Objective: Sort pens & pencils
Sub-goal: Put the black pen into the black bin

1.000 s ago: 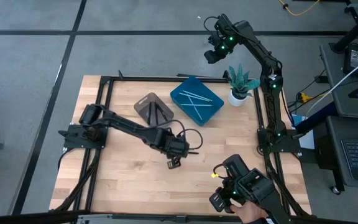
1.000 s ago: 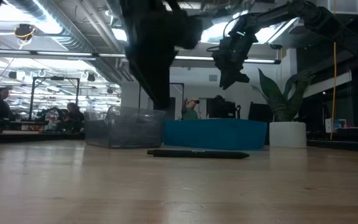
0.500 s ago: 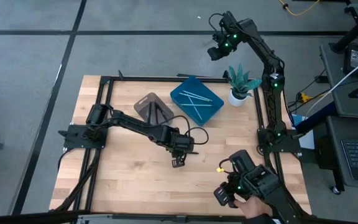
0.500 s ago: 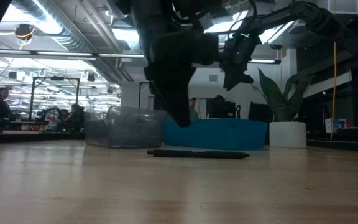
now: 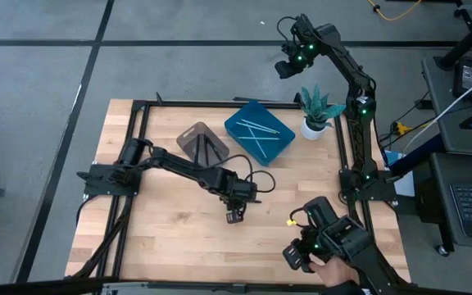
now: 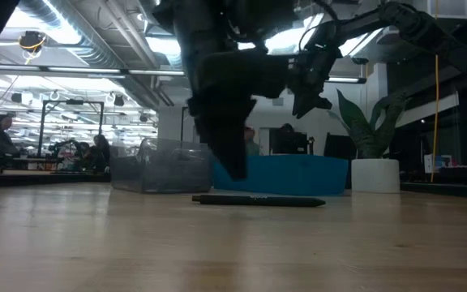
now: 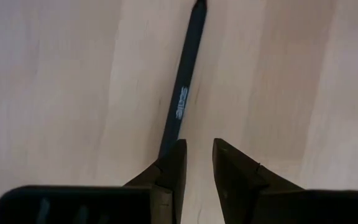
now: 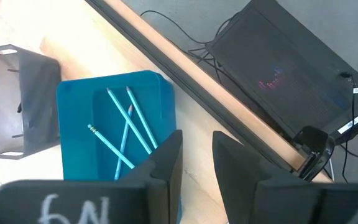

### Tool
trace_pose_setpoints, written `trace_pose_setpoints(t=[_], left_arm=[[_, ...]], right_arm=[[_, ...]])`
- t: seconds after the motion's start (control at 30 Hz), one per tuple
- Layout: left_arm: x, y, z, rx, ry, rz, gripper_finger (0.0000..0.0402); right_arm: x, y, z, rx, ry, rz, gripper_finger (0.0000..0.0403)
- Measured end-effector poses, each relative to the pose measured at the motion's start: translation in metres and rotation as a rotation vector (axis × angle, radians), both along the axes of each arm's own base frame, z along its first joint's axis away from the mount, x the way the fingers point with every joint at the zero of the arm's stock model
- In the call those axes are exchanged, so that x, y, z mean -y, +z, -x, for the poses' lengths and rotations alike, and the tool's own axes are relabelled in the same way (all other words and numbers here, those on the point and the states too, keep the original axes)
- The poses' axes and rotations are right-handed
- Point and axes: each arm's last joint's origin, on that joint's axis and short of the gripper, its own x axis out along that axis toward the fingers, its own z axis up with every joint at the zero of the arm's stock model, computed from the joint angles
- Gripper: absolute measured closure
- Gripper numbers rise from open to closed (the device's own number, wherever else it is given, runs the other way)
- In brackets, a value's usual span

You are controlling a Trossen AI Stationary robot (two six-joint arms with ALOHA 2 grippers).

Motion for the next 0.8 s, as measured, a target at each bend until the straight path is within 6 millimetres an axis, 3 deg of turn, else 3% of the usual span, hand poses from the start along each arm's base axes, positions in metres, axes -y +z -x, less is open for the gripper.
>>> trace_pose_setpoints(t=[0.27,0.8], left_arm=[[-0.002,-0.014,-0.003,-0.033,-0.008,0.019,0.0331],[-0.015,-0.013,-0.005,-0.029,0.023,0.039,0.0331]], right_arm=[[0.000,0.000,0.000,0.002,0.004,0.004,0.0313],[0.000,0.001,-0.002,0.031,0.025,0.012,0.0313]])
